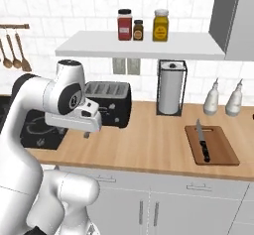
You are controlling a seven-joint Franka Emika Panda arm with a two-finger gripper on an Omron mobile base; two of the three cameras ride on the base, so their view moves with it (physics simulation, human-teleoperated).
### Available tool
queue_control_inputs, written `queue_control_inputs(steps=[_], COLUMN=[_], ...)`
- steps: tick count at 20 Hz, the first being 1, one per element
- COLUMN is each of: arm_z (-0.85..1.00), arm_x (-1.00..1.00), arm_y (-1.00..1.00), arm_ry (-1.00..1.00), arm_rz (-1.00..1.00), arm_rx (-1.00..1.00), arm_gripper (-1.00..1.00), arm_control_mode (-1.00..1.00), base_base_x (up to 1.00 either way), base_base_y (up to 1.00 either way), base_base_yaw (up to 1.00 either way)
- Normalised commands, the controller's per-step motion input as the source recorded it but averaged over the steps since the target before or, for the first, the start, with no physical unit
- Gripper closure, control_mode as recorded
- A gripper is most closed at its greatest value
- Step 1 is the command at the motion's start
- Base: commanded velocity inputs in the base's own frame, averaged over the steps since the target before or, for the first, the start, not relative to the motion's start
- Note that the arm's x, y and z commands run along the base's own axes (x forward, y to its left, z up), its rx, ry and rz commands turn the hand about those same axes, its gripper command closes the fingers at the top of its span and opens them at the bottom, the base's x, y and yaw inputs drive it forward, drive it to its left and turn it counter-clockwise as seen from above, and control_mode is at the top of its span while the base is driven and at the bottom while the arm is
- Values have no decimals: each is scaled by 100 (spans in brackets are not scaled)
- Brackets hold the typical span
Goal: Pick up the knife from the drawer and place it on the cutting board. Then place the meat from the plate to the cutting board.
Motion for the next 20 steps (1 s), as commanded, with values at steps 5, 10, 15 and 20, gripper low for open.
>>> queue_control_inputs(steps=[5, 10, 15, 20], arm_z=[0, 0, 0, 0], arm_x=[0, 0, 0, 0], arm_y=[0, 0, 0, 0], arm_ry=[0, 0, 0, 0], arm_rz=[0, 0, 0, 0], arm_rx=[0, 0, 0, 0], arm_gripper=[-100, -100, -100, -100], arm_control_mode=[100, 100, 100, 100], base_base_x=[-16, -17, -95, -67], base_base_y=[-57, -86, -15, 41], base_base_yaw=[-24, -23, 2, 49])
